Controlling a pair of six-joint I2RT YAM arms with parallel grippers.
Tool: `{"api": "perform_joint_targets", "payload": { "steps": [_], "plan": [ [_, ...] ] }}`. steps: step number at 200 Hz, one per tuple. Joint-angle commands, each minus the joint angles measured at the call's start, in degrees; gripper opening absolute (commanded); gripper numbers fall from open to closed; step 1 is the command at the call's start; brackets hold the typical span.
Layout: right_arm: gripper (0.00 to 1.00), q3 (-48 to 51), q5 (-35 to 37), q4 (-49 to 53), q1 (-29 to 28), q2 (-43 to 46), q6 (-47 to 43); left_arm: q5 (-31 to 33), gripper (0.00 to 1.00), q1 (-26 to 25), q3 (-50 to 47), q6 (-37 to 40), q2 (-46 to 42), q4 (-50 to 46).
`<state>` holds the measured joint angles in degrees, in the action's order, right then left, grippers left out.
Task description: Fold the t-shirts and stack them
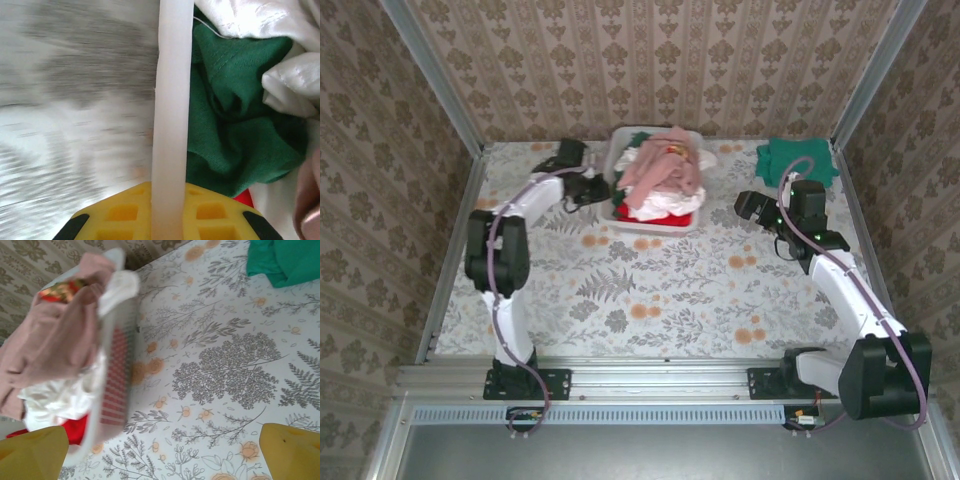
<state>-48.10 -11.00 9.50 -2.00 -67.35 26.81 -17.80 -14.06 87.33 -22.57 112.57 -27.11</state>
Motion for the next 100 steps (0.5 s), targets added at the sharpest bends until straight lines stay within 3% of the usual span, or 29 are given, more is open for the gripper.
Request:
{"api": "perform_joint_targets", "payload": {
  "steps": [1, 43, 100],
  "plan": [
    [1.00, 0.95, -0.88, 0.57, -1.69, 1.13, -0.20, 3.64, 0.04, 9.79, -3.00, 6.15, -4.14, -4.54],
    [1.00, -0.35, 0.84, -0.36, -4.83, -0.79, 0.53, -3.40, 0.03, 22.63, 6.80, 19.27, 1.07, -14.83],
    [1.00, -2.70, 2.82, 0.73, -6.85, -3.04, -0.04, -4.33, 0.03, 32.81, 16.13, 24.86, 8.37, -19.35]
  ]
}}
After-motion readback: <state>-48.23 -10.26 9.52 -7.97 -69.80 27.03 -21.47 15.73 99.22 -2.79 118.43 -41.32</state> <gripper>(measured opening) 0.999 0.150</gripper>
